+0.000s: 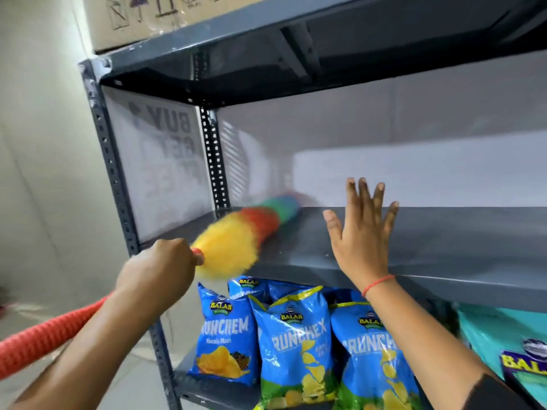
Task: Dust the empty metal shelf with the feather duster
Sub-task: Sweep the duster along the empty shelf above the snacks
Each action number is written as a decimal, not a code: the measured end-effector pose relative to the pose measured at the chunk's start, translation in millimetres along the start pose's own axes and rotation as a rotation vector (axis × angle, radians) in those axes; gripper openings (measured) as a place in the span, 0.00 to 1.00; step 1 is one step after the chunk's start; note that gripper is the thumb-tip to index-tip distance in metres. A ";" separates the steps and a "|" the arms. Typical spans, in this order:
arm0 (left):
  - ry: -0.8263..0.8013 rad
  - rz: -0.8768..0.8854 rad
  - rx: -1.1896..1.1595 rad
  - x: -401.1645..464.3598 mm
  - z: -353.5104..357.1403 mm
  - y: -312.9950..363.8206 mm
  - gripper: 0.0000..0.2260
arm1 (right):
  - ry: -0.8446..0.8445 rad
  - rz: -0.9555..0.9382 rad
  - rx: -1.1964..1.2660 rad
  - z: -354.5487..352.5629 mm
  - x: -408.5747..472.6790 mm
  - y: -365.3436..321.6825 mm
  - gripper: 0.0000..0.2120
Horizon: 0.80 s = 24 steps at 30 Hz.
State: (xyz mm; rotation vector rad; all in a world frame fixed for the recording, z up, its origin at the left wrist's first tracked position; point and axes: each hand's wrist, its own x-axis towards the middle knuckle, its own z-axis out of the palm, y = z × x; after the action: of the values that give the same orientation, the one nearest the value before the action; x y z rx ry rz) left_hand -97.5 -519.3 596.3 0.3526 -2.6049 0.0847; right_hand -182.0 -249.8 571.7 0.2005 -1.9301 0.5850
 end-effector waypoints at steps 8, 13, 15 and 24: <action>-0.016 -0.267 0.013 -8.6 -18.3 -89.4 0.18 | -0.237 -0.173 0.000 48.7 -18.7 -62.2 0.29; -0.068 -0.262 0.093 -20.8 -22.3 -107.3 0.16 | -0.281 -0.201 0.006 62.1 -17.1 -72.2 0.30; 0.001 -0.236 0.181 -11.5 -28.3 -112.0 0.12 | -0.289 -0.214 -0.016 63.3 -17.7 -72.2 0.30; 0.091 -0.246 0.171 -0.5 -24.3 -155.7 0.18 | -0.298 -0.208 -0.034 62.5 -18.1 -67.9 0.30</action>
State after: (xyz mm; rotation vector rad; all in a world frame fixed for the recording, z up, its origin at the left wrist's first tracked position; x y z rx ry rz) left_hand -44.3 -666.3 616.3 0.7101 -2.4501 0.2326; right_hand -198.4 -341.2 556.3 0.4831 -2.1695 0.4000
